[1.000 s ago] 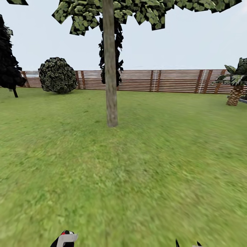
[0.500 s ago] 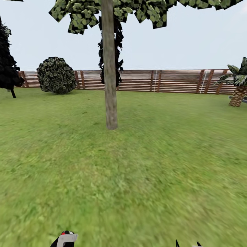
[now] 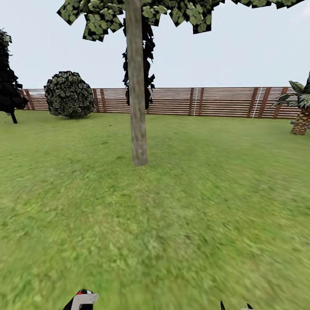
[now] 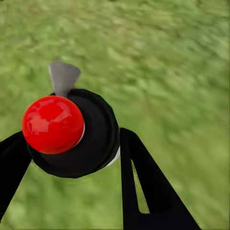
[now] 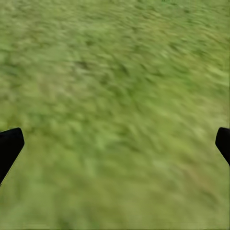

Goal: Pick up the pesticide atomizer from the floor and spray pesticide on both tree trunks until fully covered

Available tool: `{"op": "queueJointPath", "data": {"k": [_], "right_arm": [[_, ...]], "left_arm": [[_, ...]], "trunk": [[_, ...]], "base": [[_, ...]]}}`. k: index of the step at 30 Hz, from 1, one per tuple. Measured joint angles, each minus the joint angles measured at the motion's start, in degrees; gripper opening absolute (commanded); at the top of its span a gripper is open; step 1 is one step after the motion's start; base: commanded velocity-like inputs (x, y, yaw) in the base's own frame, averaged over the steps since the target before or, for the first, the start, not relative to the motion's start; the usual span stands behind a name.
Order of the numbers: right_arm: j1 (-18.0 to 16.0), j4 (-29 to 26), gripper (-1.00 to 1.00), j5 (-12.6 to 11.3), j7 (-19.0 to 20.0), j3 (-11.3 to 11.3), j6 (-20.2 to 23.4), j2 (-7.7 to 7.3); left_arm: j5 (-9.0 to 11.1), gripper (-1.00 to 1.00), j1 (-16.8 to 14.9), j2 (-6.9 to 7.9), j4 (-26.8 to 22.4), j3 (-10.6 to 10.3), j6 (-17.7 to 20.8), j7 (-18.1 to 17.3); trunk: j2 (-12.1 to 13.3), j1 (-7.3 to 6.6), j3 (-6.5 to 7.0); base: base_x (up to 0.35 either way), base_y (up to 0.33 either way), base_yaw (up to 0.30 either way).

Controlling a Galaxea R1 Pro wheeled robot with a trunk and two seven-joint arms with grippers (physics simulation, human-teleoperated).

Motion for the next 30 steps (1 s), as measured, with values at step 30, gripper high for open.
{"op": "queueJointPath", "data": {"k": [30], "right_arm": [[0.0,-0.02,1.0,-0.03,0.0,0.0,-0.02,0.0]], "left_arm": [[0.0,-1.0,0.0,0.0,0.0,0.0,0.0,-0.01]], "trunk": [[0.0,0.0,0.0]], "base": [[0.34,0.0,0.0]]}}
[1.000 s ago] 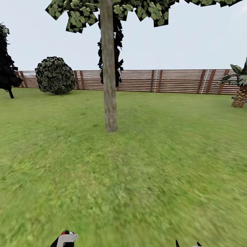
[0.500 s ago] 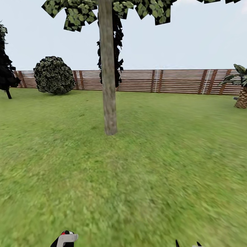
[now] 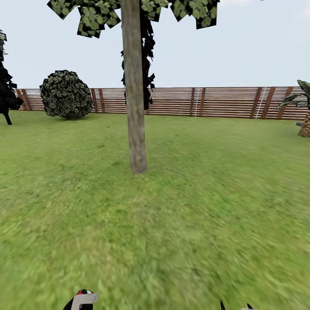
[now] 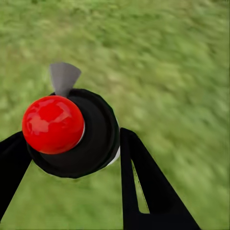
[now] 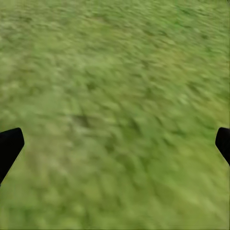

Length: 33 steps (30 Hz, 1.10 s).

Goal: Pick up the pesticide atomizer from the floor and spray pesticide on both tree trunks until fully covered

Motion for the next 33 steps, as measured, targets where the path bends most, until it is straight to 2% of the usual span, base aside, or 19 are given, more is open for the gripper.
{"op": "queueJointPath", "data": {"k": [33], "right_arm": [[0.0,-0.06,1.0,-0.06,0.0,-0.07,-0.01,0.0]], "left_arm": [[0.0,-1.0,0.0,0.0,0.0,0.0,0.0,0.01]], "trunk": [[0.0,0.0,0.0]], "base": [[0.34,0.0,0.0]]}}
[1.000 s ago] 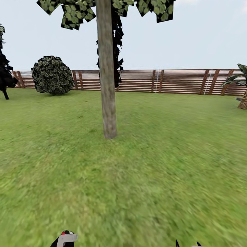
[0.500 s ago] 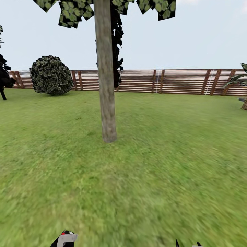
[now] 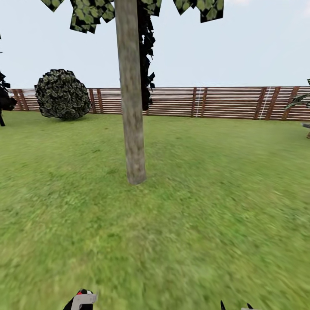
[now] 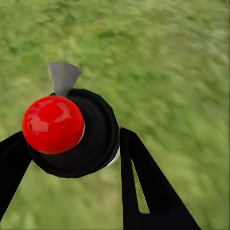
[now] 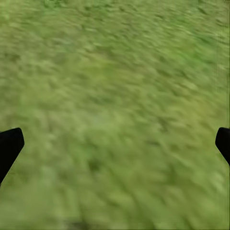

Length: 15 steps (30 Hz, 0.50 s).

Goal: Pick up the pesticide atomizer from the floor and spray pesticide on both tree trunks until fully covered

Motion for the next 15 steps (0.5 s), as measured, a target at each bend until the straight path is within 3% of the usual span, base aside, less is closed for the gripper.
{"op": "queueJointPath", "data": {"k": [3,12,15], "right_arm": [[0.0,0.0,1.0,0.0,0.0,0.01,0.0,0.0],[0.0,0.0,1.0,0.0,0.0,0.02,0.0,0.0],[0.0,-0.01,1.0,0.0,0.0,-0.01,0.0,0.0]], "left_arm": [[0.0,-1.0,0.0,0.0,0.0,0.0,0.0,0.0],[0.0,-1.0,0.0,0.0,0.0,0.0,0.0,-0.01],[0.0,-1.0,0.0,0.0,0.0,0.0,0.0,-0.01]], "trunk": [[0.0,0.0,0.0],[0.0,0.0,0.0],[0.0,0.0,0.0]], "base": [[0.34,0.0,0.057],[0.34,0.0,0.248],[0.34,0.013,0.062]]}}
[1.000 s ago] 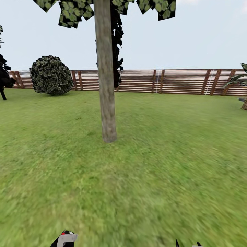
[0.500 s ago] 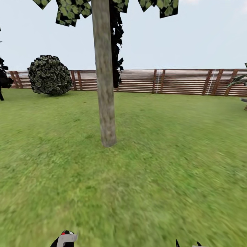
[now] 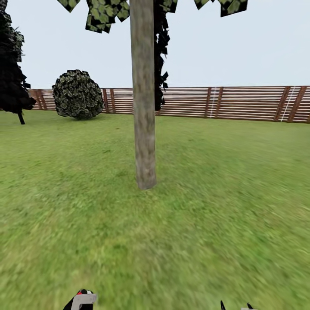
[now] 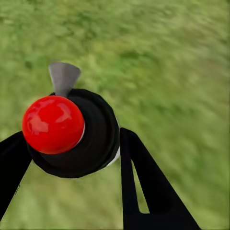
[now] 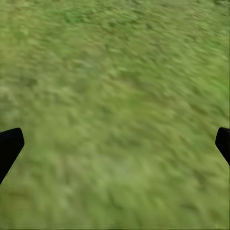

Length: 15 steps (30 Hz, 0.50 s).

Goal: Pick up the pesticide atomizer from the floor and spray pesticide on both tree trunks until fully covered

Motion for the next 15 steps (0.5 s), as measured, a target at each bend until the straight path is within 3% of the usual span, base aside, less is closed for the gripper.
{"op": "queueJointPath", "data": {"k": [15], "right_arm": [[0.0,-0.05,1.0,-0.02,-0.08,-0.01,0.0,-0.46]], "left_arm": [[-0.01,-1.0,0.0,-0.24,-0.35,-0.02,-0.05,0.02]], "trunk": [[0.0,0.0,0.0]], "base": [[0.338,0.076,0.005]]}}
